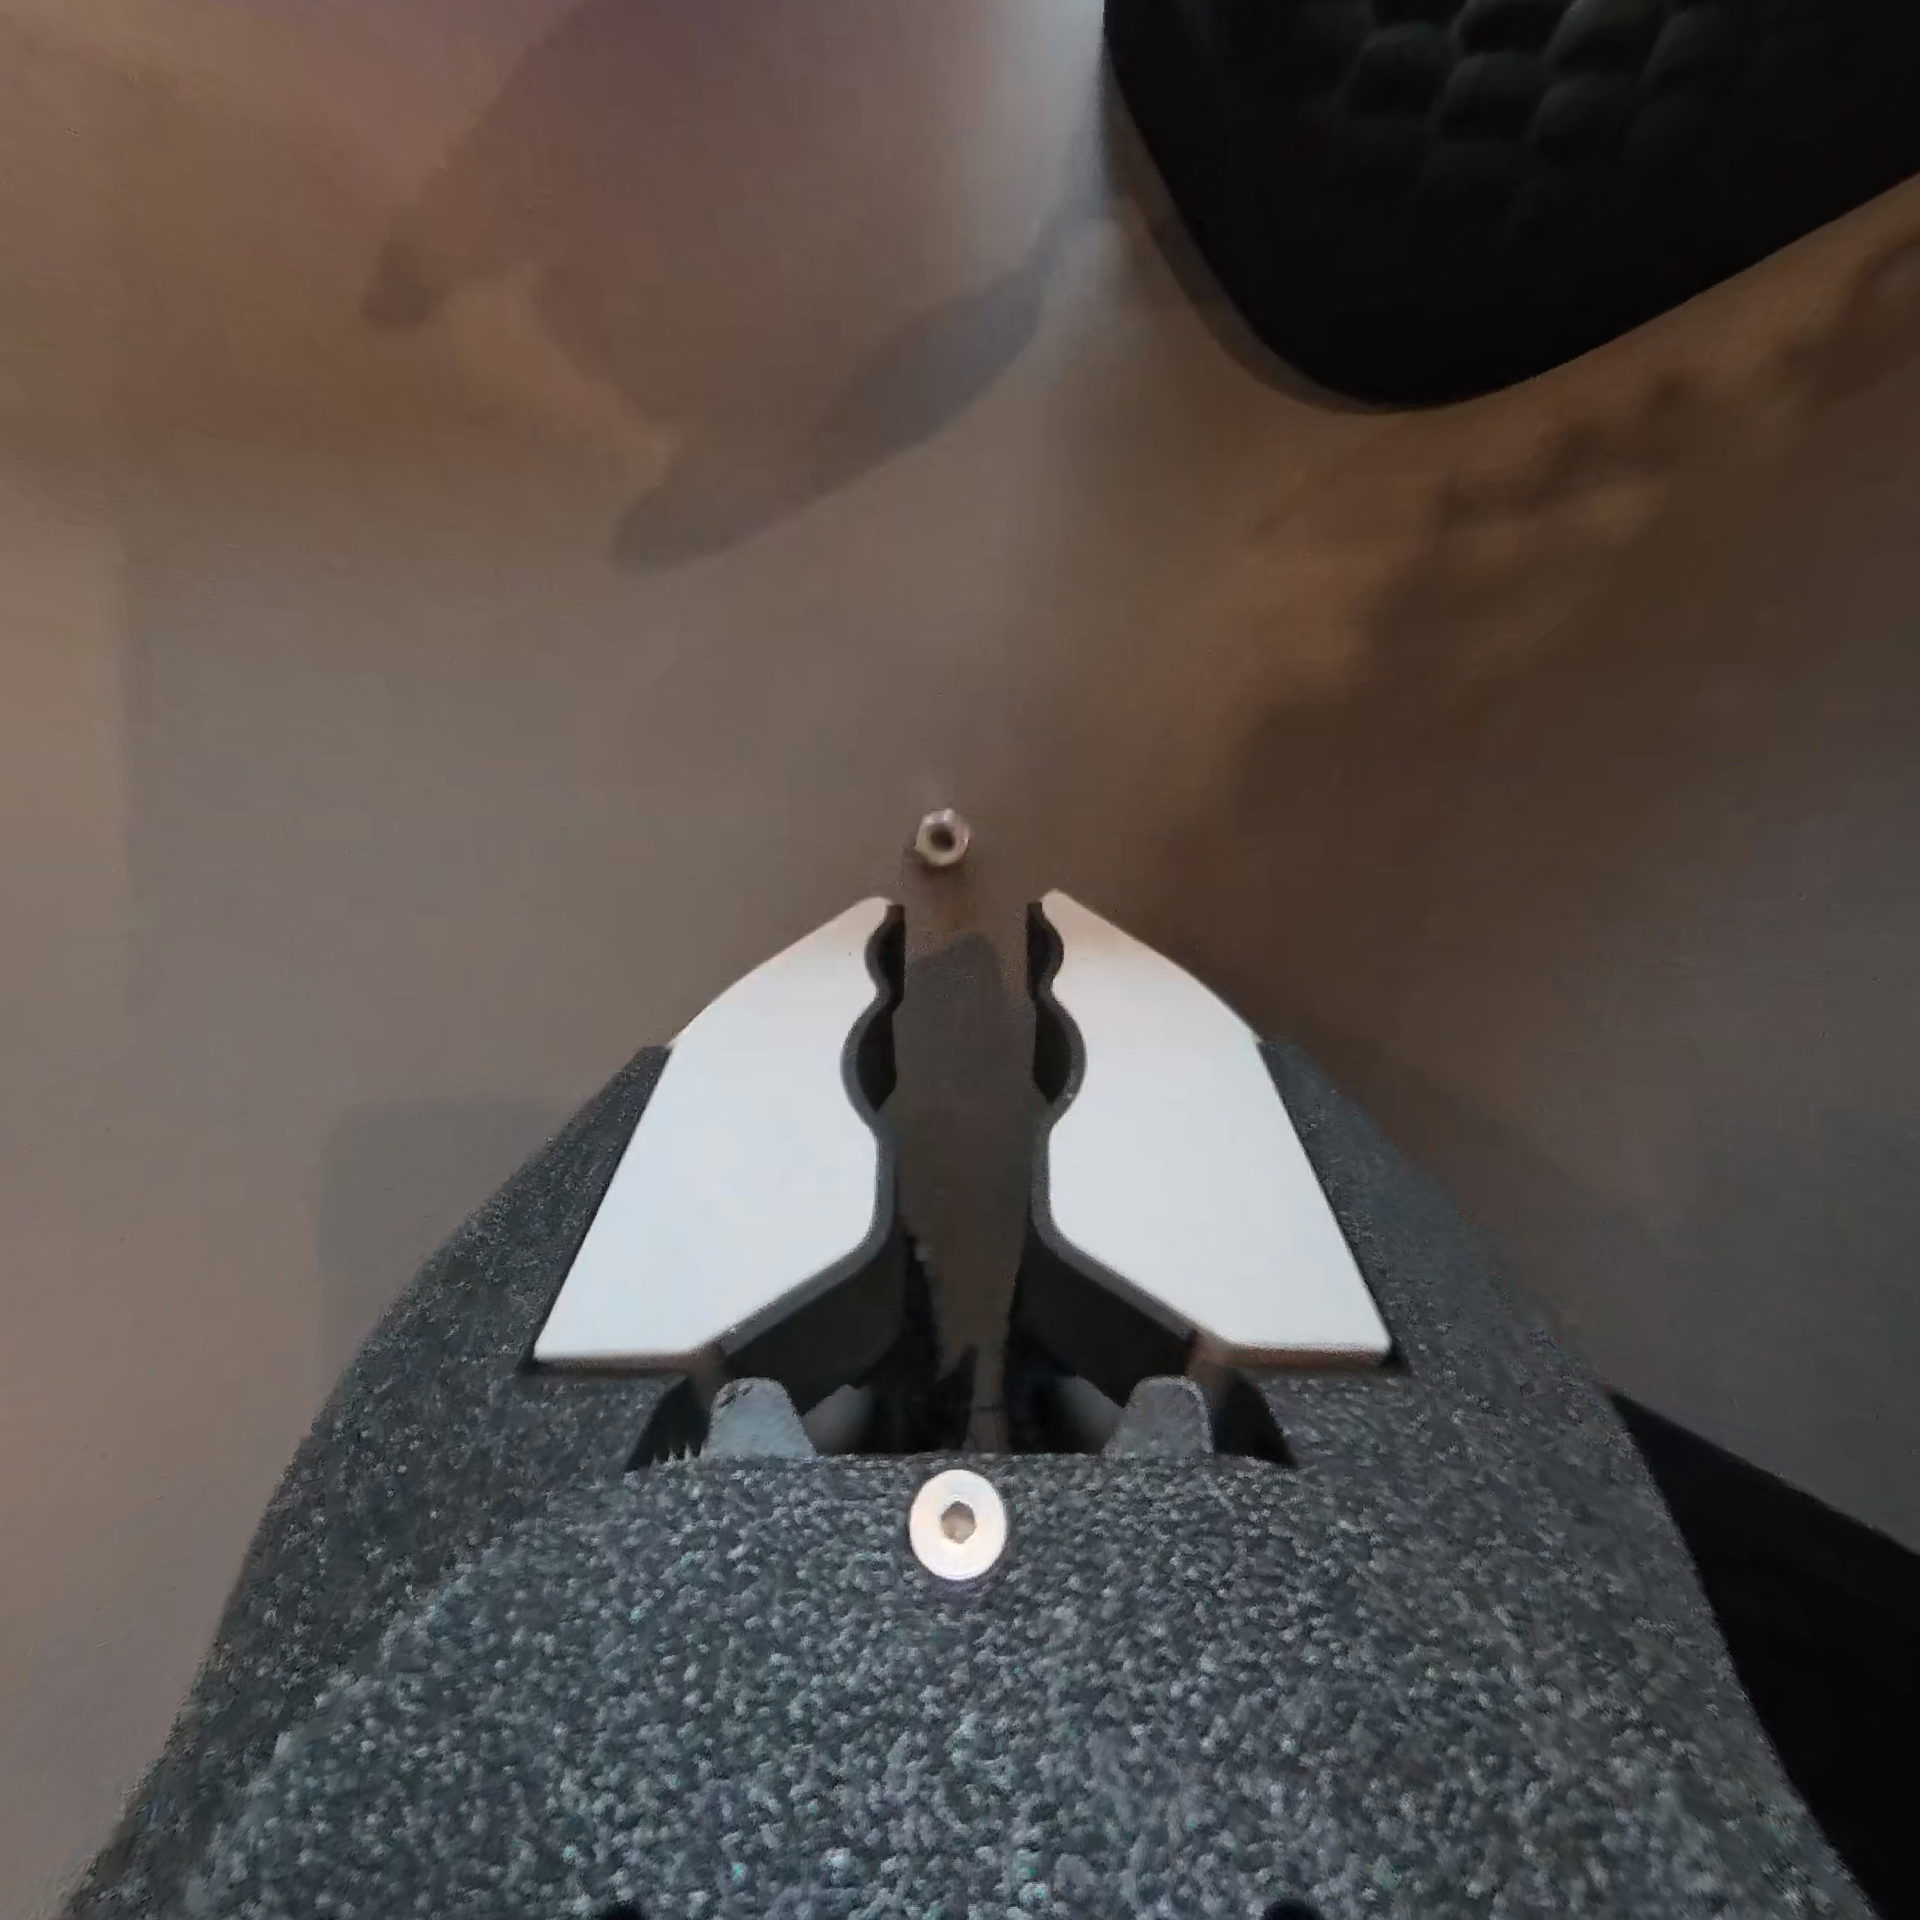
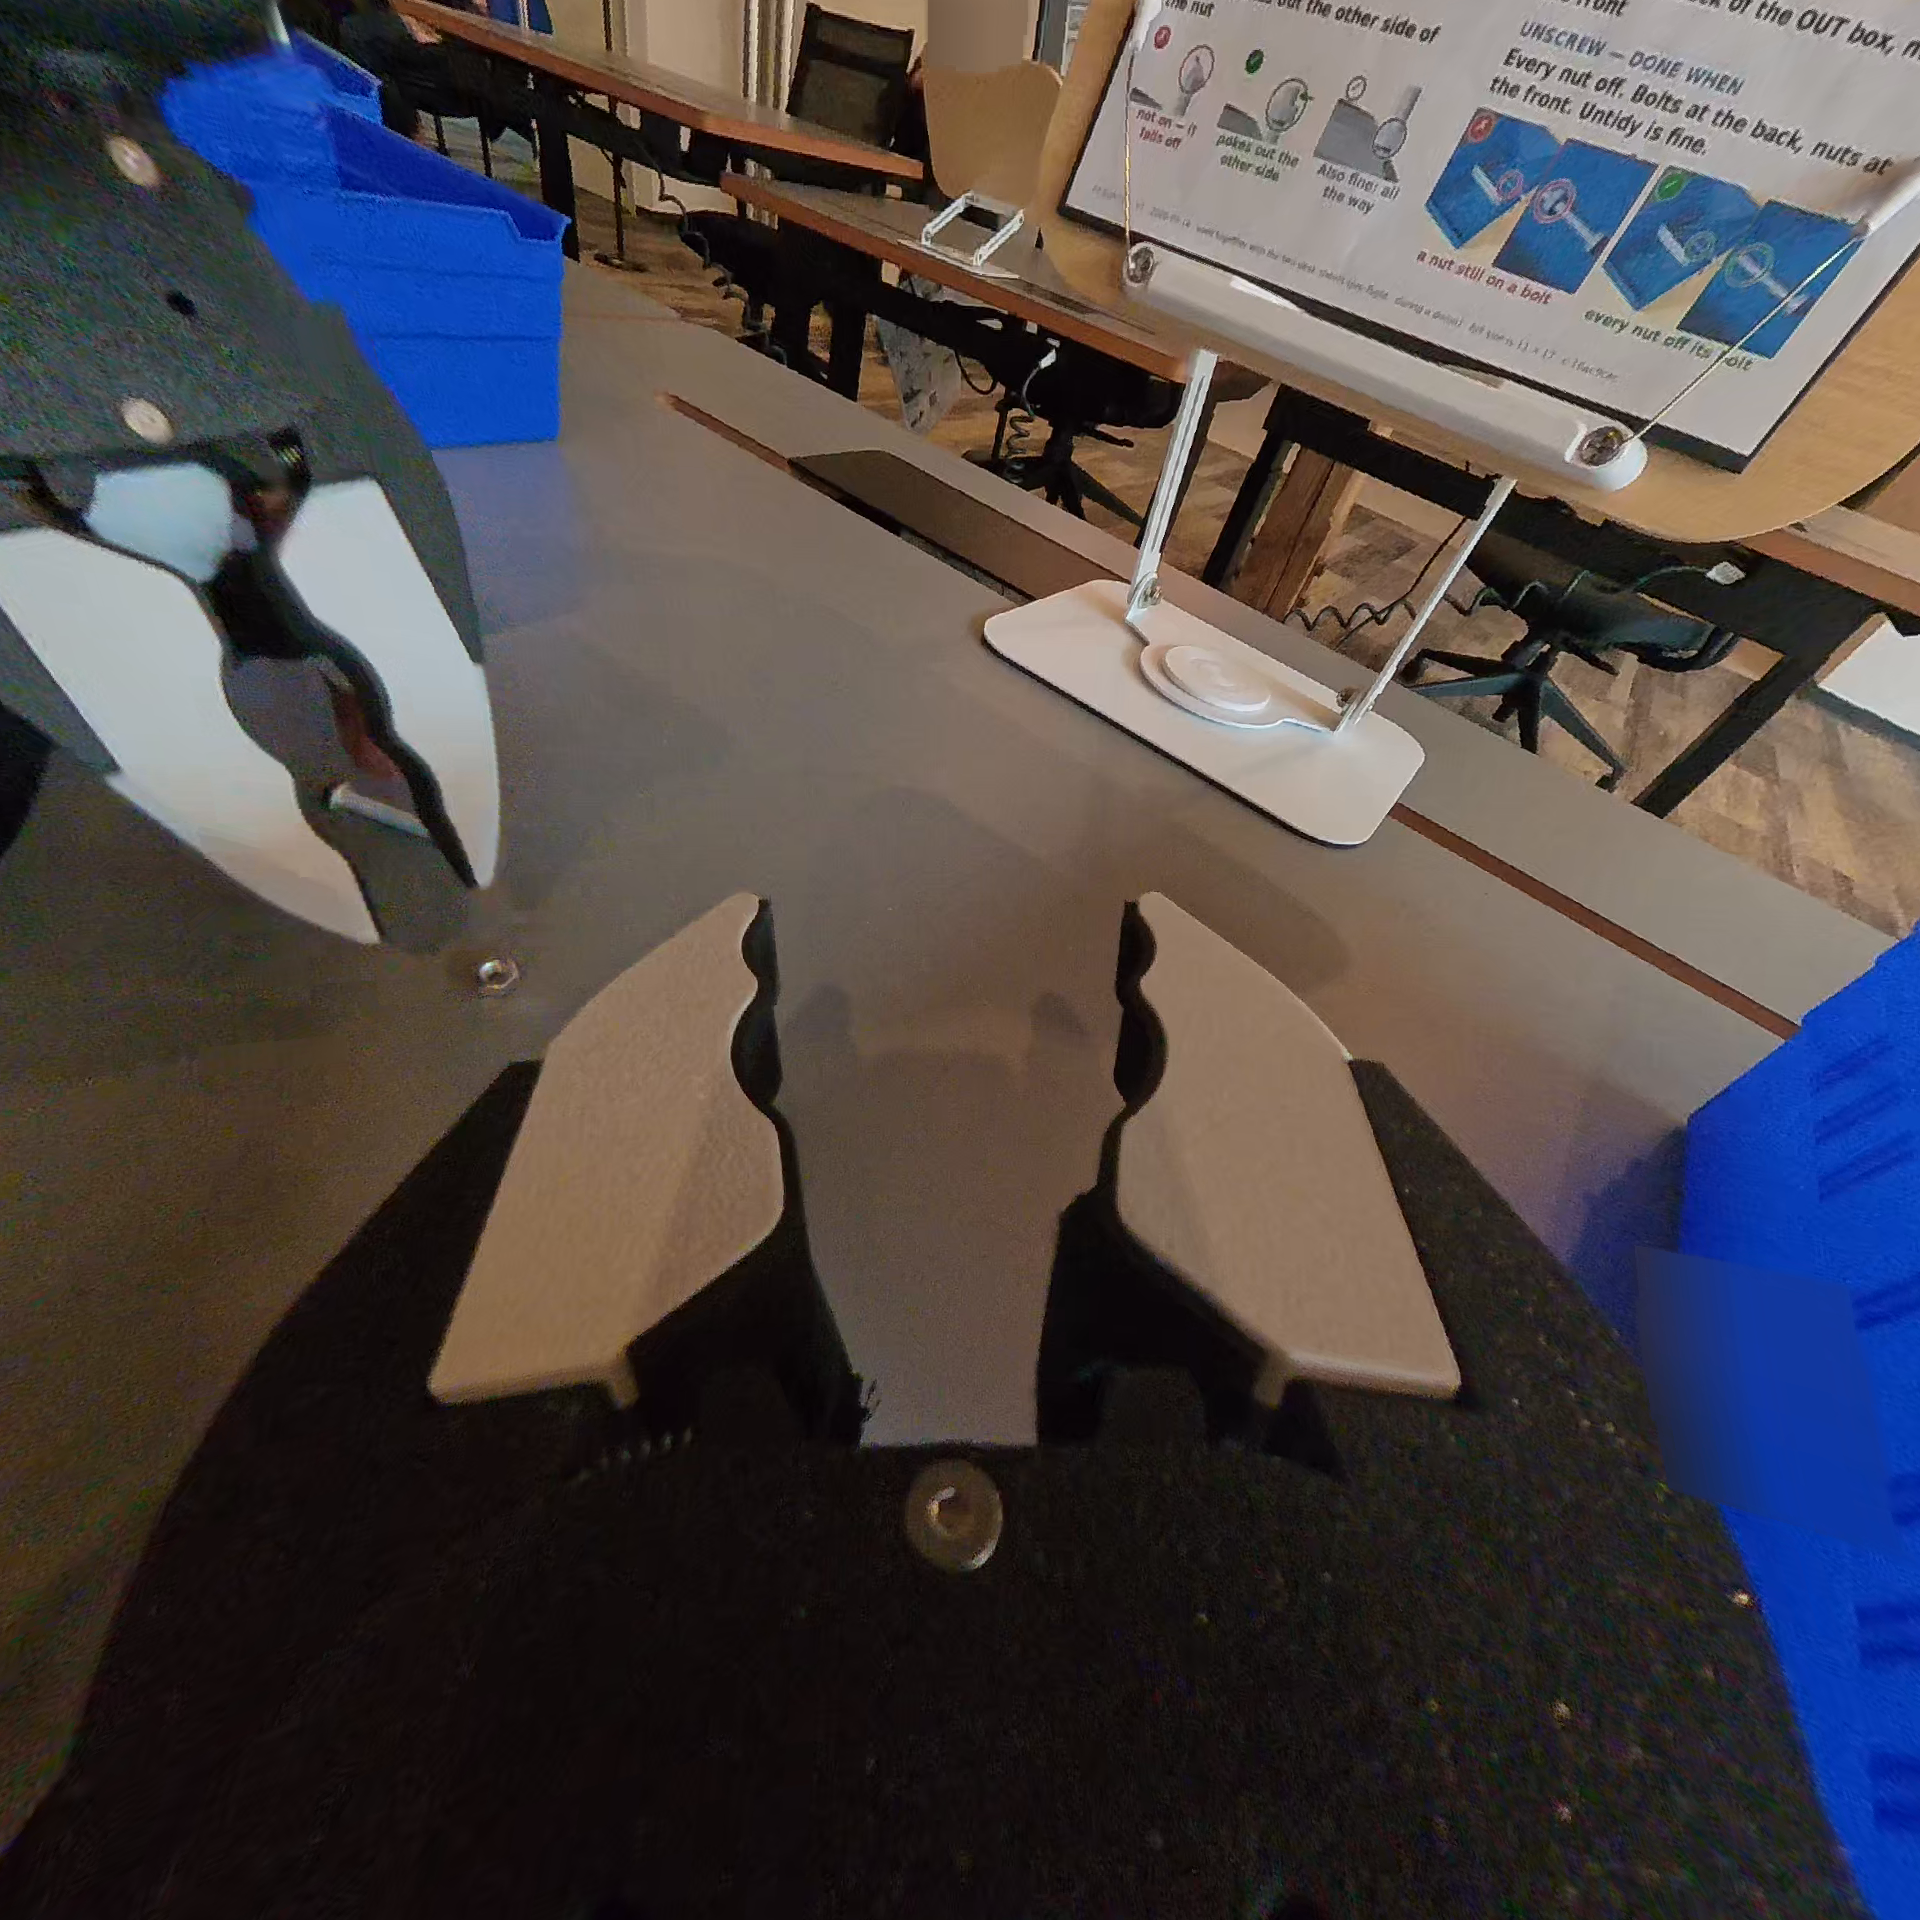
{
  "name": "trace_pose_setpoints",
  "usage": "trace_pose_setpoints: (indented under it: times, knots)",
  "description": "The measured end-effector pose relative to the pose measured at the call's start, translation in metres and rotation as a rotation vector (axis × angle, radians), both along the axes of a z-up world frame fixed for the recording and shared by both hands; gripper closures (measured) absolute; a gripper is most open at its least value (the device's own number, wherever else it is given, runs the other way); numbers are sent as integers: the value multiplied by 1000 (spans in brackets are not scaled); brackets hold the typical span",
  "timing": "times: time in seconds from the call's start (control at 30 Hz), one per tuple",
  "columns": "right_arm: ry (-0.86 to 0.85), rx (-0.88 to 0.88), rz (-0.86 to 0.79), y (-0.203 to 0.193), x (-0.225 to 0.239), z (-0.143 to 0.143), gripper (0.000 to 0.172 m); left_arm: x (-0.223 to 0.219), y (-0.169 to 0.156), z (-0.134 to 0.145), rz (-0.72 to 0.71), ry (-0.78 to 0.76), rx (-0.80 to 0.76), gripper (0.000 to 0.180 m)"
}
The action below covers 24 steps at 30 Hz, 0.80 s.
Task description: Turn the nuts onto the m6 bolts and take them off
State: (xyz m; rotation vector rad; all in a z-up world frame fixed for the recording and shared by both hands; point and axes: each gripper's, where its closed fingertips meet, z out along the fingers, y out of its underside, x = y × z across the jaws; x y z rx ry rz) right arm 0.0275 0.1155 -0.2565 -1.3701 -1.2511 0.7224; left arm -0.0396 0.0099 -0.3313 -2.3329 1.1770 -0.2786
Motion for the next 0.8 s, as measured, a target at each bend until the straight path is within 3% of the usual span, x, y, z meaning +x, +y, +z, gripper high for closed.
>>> trace_pose_setpoints:
  times: [0.27,0.57,0.73,0.8]
  knots:
    - [-6,-1,6,-1,-1,-1,109,-70,-35,14,179,67,15,156]
    - [-6,-10,3,0,0,-2,109,-64,-37,-10,188,68,-26,152]
    - [-14,-2,5,-1,0,-3,109,-65,-35,-15,176,91,-40,159]
    - [-18,0,7,-1,-1,-3,109,-64,-34,-16,174,87,-37,170]
